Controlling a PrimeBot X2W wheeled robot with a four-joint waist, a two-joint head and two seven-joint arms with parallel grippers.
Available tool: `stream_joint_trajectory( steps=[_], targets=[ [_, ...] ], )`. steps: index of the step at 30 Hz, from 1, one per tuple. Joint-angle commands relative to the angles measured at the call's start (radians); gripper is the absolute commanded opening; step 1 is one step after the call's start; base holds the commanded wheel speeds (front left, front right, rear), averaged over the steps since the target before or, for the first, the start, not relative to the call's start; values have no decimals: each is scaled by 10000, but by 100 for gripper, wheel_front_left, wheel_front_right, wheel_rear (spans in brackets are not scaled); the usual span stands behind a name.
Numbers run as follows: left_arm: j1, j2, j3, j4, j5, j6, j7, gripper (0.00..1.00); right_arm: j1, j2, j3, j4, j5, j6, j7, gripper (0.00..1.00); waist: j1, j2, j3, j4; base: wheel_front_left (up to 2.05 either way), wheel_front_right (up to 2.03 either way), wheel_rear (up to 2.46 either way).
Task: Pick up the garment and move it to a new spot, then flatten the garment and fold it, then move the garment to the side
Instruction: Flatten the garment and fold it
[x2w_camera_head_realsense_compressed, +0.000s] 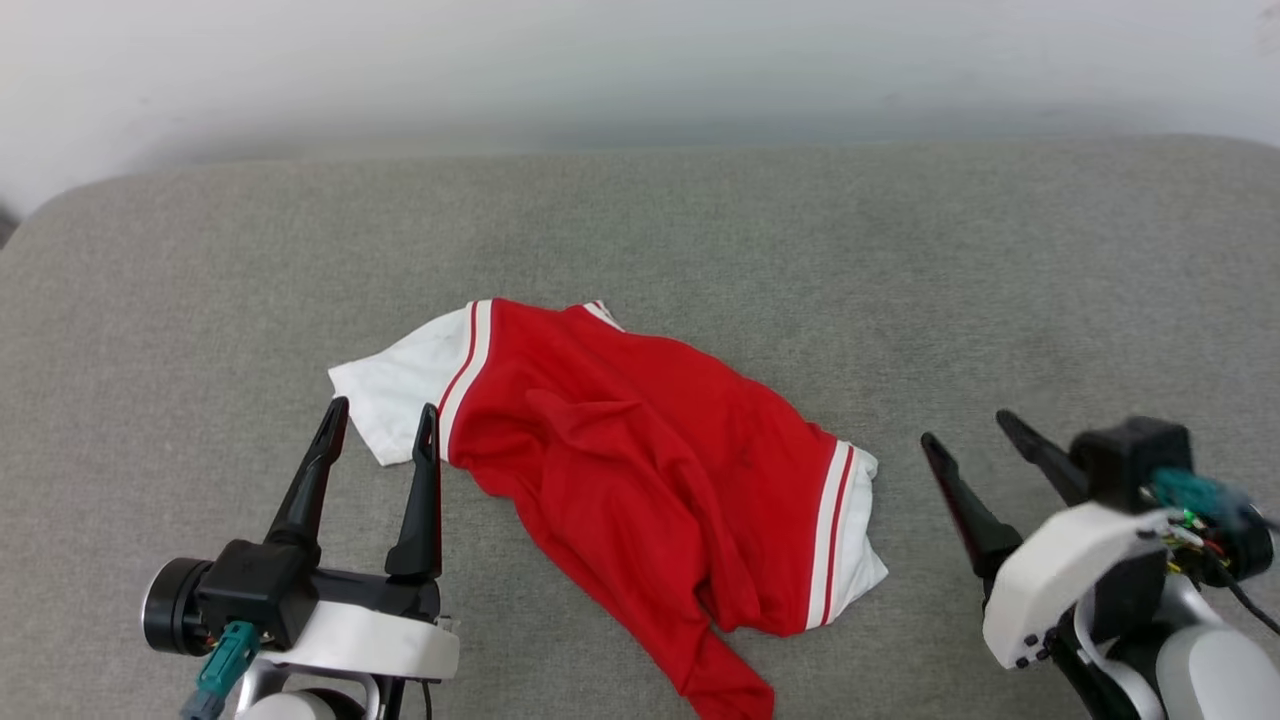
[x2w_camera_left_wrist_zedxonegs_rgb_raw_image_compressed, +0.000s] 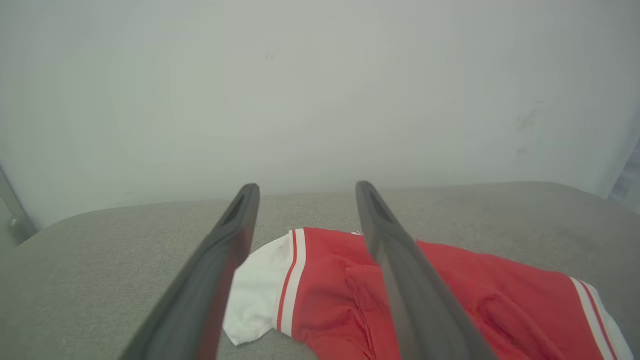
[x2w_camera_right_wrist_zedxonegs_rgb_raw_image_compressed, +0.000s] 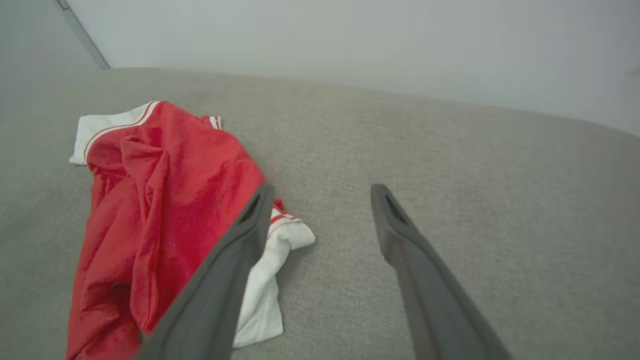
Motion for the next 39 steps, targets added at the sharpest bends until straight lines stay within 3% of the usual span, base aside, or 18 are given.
stream_joint_trajectory(
  steps=[1,6,10,15,22,23,24,25,33,39],
  targets=[
    [-200,-17,-47,11,-36,-4,-25,100,-362,-250,255,-87,304,-2,1336,100,0,-1,254,170,0,0,0],
    [-449,-22,-234,121,23,-16,-25,100,-1175,-358,391,223,1249,-3,5087,100,0,-1,610,516,0,0,0],
    [-643,-39,-388,210,5,-16,-25,100,-1676,-554,529,648,1306,-3,6731,100,0,-1,832,896,0,0,0],
    [-745,-50,-497,298,14,-20,-25,100,-1956,-351,561,1175,1455,-3,7206,100,0,-1,1002,1264,0,0,0],
    [-820,-62,-618,425,57,-23,-25,100,-2125,-317,838,2276,960,-3,6563,100,0,-1,1207,1751,0,0,0],
    [-813,-59,-614,436,58,-24,-25,100,-2104,-374,956,2453,857,-3,6461,74,0,-1,1210,1780,0,0,0],
    [-812,-62,-616,444,51,-24,-25,100,-2080,-423,1066,2601,777,-3,6339,7,0,-1,1211,1799,0,0,0],
    [-809,-58,-606,455,44,-24,-25,100,-2082,-488,1118,2724,704,-3,6214,0,0,-1,1205,1806,0,0,0],
    [-602,-38,-468,542,82,-25,-25,100,-2450,-1670,752,2587,59,-8,5479,0,0,-1,751,1495,0,0,0],
    [-520,-49,-509,452,106,-24,-25,100,-2618,-3656,567,2309,-758,-6,5844,0,0,-1,619,1308,0,0,0]
  ],
)
